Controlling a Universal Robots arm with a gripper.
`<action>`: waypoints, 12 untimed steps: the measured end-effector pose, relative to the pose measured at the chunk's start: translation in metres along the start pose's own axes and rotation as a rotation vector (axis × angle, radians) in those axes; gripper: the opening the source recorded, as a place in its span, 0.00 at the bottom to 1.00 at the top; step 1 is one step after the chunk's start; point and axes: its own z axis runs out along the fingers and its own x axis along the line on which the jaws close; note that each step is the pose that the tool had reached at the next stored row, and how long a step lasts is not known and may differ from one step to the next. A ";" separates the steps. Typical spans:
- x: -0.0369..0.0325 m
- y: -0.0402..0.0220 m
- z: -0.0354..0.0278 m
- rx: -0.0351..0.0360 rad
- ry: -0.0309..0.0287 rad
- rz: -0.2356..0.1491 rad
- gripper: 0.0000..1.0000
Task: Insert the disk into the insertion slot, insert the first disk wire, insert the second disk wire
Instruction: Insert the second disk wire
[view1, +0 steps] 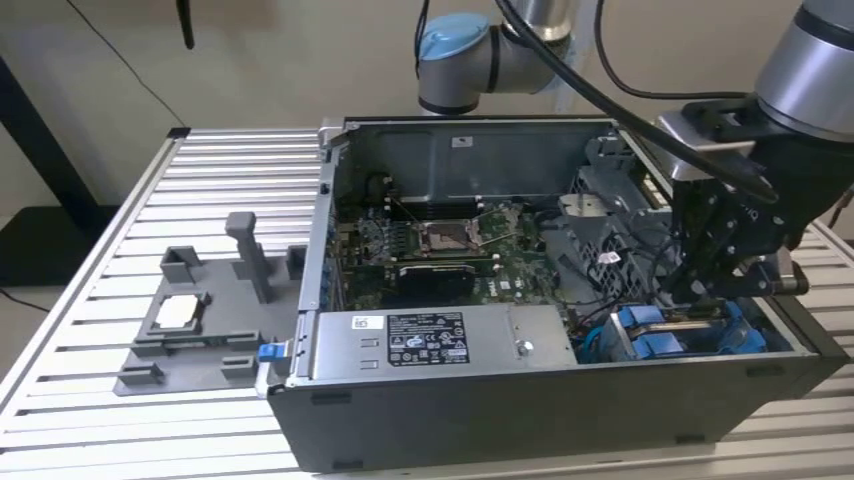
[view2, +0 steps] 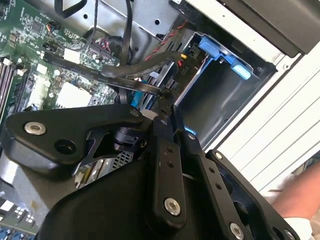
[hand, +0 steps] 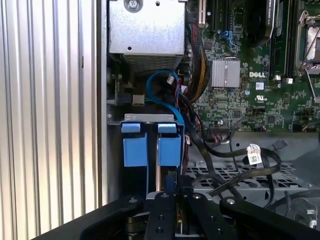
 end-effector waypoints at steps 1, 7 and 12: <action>0.0000 -0.0002 0.0008 0.0002 -0.0001 0.004 0.16; 0.0001 -0.0016 0.0044 0.0010 -0.0012 0.023 0.16; -0.0008 -0.0017 0.0073 0.0015 -0.0011 0.032 0.16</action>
